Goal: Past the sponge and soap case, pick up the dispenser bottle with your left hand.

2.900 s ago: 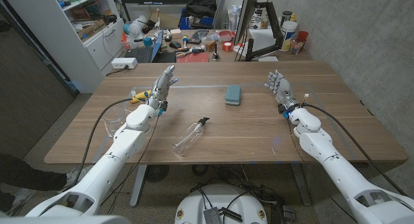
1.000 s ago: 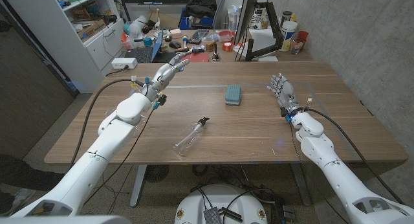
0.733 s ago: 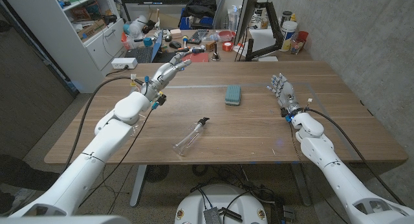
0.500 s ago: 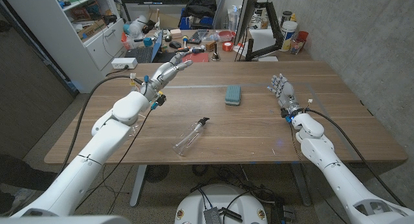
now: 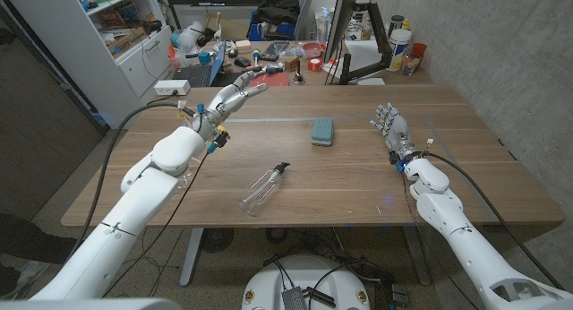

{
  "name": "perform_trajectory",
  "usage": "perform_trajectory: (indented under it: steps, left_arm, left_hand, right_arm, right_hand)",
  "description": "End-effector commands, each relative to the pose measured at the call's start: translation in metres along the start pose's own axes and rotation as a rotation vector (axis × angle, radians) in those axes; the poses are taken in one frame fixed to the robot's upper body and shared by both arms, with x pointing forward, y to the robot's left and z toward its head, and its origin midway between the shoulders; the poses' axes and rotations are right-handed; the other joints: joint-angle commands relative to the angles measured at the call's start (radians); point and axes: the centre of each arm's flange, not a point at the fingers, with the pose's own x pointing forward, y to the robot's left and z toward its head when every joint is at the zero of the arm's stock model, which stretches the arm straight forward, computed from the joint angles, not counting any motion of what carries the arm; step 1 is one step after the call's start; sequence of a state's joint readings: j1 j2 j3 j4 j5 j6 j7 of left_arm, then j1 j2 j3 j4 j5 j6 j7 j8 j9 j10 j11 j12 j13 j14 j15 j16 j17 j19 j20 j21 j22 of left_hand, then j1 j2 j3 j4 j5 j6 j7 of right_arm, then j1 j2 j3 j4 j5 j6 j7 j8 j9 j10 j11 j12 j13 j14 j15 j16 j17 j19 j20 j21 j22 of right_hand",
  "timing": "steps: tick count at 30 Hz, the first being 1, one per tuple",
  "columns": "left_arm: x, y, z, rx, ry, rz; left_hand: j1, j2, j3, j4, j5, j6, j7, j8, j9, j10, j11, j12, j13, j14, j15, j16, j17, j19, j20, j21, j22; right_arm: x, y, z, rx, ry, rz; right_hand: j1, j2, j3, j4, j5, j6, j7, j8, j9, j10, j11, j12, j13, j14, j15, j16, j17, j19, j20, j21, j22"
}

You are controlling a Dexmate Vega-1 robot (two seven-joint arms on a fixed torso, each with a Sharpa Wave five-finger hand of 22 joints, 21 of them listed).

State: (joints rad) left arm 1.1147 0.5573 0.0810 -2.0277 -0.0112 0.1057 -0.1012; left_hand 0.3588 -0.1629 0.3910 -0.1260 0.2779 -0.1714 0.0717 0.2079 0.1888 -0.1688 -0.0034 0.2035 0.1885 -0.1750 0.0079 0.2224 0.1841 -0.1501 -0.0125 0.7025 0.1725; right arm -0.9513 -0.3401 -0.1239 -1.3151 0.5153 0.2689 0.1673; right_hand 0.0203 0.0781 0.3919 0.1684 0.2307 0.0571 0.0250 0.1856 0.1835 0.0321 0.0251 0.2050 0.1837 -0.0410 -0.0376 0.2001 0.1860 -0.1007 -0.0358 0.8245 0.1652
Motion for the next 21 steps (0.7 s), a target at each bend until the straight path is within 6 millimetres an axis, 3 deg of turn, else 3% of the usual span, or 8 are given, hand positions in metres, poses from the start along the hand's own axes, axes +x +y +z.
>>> perform_trajectory:
  steps: [1, 21]
  left_arm:
    - [-0.008, -0.001, 0.014, 0.021, 0.018, 0.008]
    - [-0.006, -0.009, 0.031, 0.034, 0.080, -0.101]
  left_hand:
    - [0.007, -0.014, -0.009, -0.005, 0.007, -0.144, 0.010, 0.009, 0.002, 0.001, 0.009, 0.006, 0.004, -0.007, 0.010, 0.007, 0.001, 0.012, 0.003, -0.002, 0.001]
    - [0.024, -0.011, -0.027, -0.013, 0.010, -0.153, 0.018, 0.001, 0.002, -0.016, 0.029, -0.004, 0.004, -0.015, 0.022, -0.002, 0.001, 0.015, 0.014, -0.017, 0.001]
  right_arm:
    - [-0.001, 0.000, -0.001, 0.002, 0.001, 0.001]
    - [-0.006, -0.004, -0.006, 0.010, 0.010, 0.003]
  right_hand:
    - [0.002, 0.080, -0.003, 0.001, 0.005, 0.008, 0.004, 0.007, 0.005, 0.008, 0.001, 0.006, 0.003, -0.002, -0.012, 0.000, 0.002, 0.006, -0.119, -0.004, 0.004]
    - [0.003, 0.079, -0.004, 0.000, 0.006, 0.010, 0.004, 0.008, 0.005, 0.009, 0.003, 0.006, 0.003, -0.001, -0.012, -0.001, 0.001, 0.010, -0.119, -0.015, 0.004]
